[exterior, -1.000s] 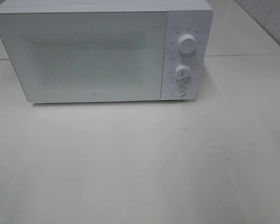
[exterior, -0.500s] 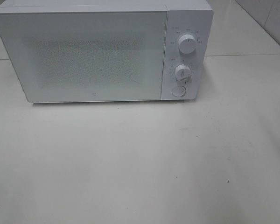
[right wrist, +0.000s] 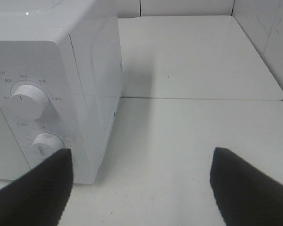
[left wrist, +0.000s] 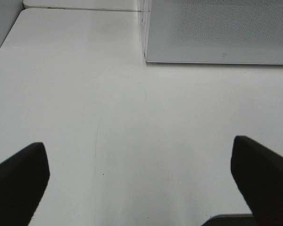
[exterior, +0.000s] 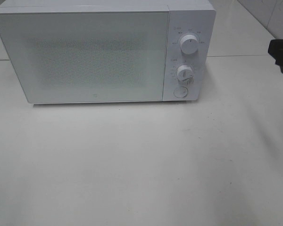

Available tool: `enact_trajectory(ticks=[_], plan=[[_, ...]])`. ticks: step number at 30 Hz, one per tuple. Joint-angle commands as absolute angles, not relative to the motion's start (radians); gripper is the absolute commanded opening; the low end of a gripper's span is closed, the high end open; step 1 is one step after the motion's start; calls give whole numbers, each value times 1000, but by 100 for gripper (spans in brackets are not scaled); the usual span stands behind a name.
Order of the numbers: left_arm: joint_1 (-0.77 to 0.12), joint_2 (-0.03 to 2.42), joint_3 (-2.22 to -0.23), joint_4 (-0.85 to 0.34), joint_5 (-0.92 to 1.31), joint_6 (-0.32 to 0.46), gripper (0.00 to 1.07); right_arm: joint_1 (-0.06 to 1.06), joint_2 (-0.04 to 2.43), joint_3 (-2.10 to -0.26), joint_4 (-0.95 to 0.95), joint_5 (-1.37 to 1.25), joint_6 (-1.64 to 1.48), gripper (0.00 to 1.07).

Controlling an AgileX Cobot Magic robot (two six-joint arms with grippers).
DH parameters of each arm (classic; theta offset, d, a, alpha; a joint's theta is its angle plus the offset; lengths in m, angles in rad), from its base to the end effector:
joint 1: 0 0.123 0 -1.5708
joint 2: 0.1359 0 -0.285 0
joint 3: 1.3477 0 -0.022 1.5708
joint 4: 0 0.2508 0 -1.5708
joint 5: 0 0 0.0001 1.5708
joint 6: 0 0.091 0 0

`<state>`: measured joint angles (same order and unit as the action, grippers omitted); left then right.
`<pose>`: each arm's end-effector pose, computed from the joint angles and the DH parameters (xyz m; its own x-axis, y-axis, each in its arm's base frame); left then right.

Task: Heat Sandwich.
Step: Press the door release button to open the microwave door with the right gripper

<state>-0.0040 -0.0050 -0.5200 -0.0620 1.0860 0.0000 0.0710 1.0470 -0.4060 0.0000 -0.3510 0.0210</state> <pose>-0.0091 -0.0050 0.2808 -0.4569 -0.0271 -0.8891 0.0396 0.9979 -0.0507 0.2057 0.0146 0.2552 -0.2024 0.0067 -0.9793 -0.0667 0.9976 0.0206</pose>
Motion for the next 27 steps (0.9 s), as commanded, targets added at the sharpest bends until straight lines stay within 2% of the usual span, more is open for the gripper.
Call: enact_trajectory(ticks=[1,12,27], plan=[[2,-19,-516,-63,1074,0,98,64,1095,-376,64,-474,-67,76],[2,-19,-516,-63,1074,0,98,85,1243,-332,210,-664,-129,76],[2,-19,-516,-63,1074,0,98,421,1517,-339,559,-987,-278,76]])
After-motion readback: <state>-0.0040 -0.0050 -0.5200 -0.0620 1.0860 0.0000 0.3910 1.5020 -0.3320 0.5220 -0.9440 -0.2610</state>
